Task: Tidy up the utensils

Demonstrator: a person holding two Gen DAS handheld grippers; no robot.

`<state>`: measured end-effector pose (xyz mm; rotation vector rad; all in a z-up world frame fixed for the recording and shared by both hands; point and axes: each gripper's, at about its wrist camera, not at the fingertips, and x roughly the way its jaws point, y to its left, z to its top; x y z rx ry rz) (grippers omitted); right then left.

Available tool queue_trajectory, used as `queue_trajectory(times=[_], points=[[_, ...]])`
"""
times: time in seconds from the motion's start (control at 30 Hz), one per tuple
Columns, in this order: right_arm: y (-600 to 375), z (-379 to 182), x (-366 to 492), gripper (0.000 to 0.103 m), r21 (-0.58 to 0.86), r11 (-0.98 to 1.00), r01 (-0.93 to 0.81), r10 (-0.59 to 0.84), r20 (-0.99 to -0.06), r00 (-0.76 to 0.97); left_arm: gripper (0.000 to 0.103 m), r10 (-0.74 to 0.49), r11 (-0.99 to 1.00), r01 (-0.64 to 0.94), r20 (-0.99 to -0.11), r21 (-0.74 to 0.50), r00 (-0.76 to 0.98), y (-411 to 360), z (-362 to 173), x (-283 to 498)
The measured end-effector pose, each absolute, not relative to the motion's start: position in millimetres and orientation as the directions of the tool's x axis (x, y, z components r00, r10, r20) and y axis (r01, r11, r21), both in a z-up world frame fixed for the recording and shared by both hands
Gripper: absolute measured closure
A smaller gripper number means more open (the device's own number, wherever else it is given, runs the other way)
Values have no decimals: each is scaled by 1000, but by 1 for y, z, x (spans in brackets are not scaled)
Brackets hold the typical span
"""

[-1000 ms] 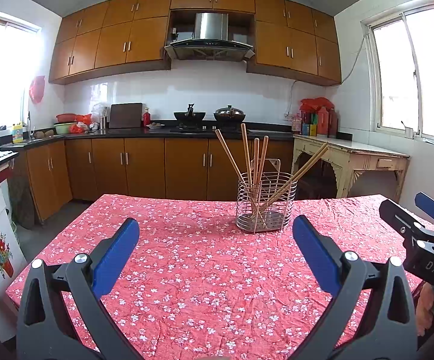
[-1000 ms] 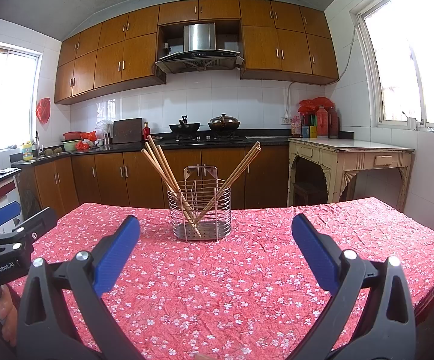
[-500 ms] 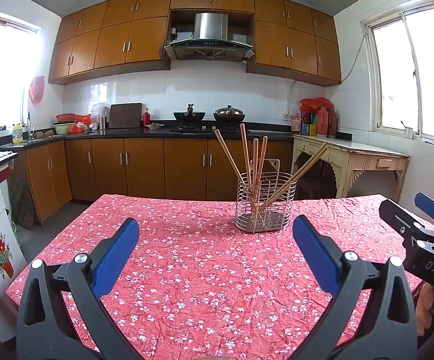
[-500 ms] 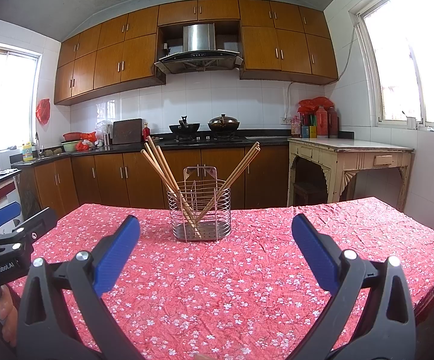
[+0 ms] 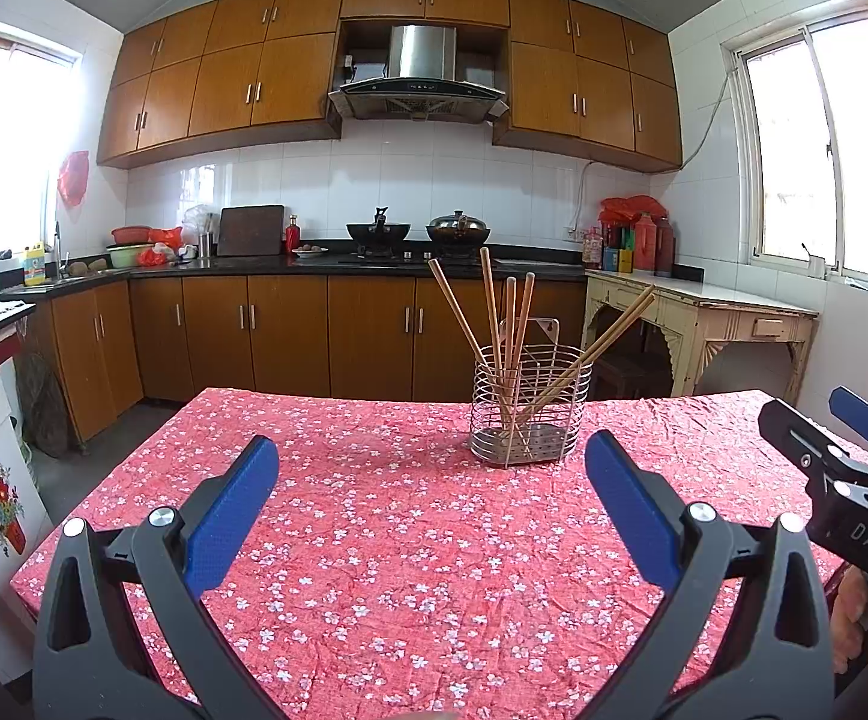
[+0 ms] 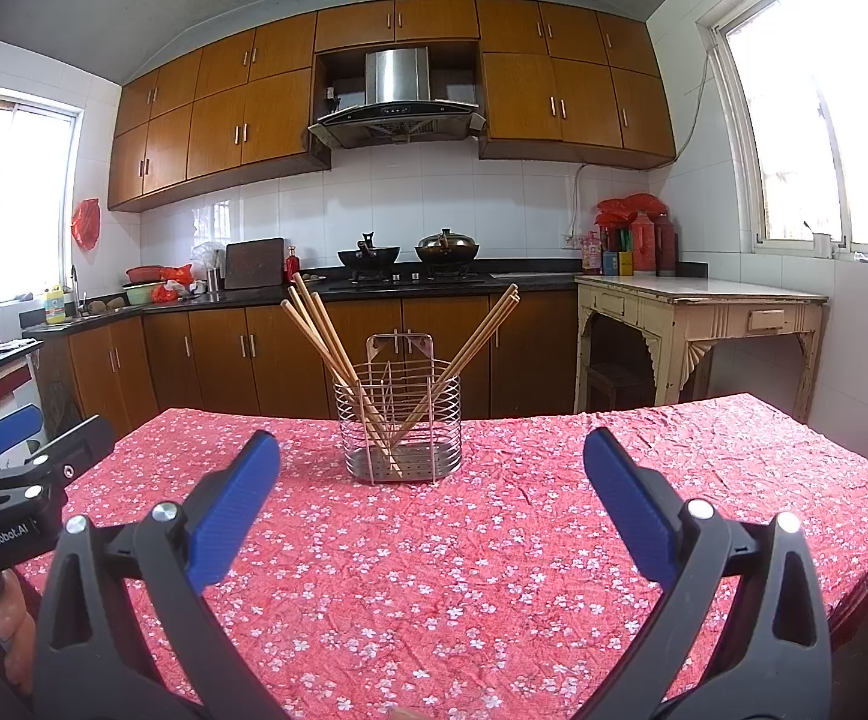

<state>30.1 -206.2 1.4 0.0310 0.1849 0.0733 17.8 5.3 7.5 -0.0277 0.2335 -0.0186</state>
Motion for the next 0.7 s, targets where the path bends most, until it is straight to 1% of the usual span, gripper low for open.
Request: queue_trajectory(times=[0.23,0.43,0.7], points=[[-206,1,30,4,38,997,-70,76,-183,980,2,-21,999,14,-228,-32,973,5,8,18],[-207,2,30,4,39,997,-70,76,-182,980,2,-10,999,3,-209,-33,978,6,10,14],[-205,2,29,4,41,997,-69,75,-182,980,2,-15,999,5,-211,-47,977,8,10,14]])
